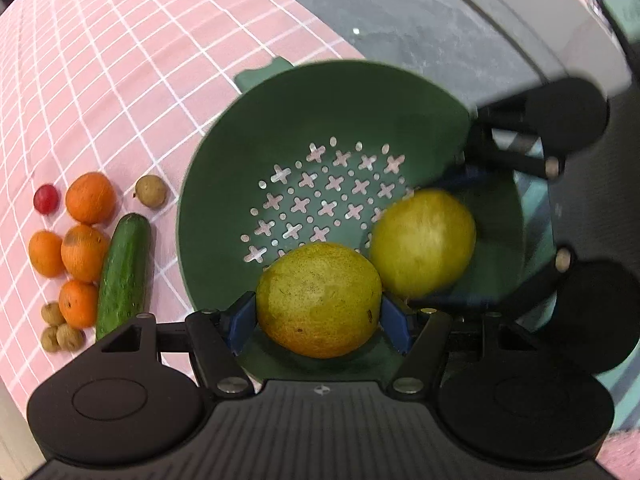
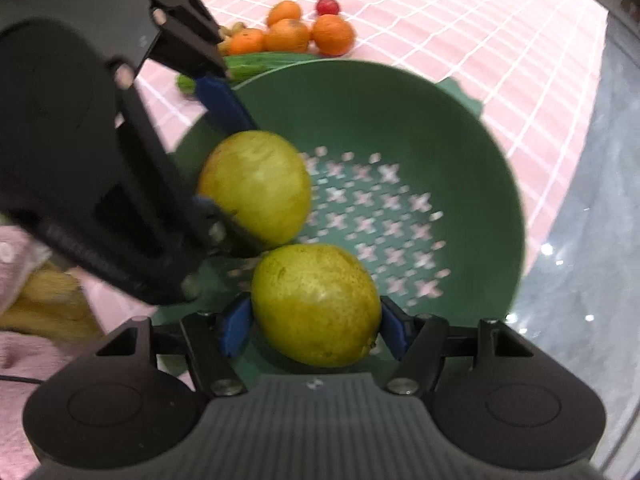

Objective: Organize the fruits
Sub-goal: 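Carry both pears into the green colander and open both tools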

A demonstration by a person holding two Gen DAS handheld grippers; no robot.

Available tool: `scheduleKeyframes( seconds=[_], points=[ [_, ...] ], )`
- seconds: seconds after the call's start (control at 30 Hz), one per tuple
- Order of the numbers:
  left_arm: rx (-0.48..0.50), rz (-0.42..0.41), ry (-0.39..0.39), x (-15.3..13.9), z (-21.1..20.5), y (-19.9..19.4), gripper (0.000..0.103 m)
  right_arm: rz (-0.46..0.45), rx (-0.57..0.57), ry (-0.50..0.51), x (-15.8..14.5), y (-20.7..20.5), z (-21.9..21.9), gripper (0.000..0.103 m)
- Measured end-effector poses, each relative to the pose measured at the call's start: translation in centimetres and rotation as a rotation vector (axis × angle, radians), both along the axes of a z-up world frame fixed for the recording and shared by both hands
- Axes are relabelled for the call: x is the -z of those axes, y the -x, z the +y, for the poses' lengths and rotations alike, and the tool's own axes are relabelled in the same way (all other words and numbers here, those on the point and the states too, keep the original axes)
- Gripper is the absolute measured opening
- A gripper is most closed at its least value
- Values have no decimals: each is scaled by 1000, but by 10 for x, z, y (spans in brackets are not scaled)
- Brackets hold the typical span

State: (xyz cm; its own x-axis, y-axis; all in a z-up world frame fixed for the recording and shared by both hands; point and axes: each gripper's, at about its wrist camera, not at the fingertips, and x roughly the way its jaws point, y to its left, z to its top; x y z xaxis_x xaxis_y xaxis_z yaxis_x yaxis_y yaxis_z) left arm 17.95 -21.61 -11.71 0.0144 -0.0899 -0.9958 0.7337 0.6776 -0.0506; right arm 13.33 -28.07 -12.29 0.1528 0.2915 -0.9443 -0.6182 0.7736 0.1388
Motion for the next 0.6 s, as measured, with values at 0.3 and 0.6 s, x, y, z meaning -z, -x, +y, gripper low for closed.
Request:
scheduleKeyframes(
  seconds=[0.3,0.6],
  points=[
    [88,-4,-76,15,-13,5,76,-3,-87,21,7,-9,2,64],
    [86,2,-87,23,-9,6,81,44,-77,2,13,-8,4,63]
  ],
)
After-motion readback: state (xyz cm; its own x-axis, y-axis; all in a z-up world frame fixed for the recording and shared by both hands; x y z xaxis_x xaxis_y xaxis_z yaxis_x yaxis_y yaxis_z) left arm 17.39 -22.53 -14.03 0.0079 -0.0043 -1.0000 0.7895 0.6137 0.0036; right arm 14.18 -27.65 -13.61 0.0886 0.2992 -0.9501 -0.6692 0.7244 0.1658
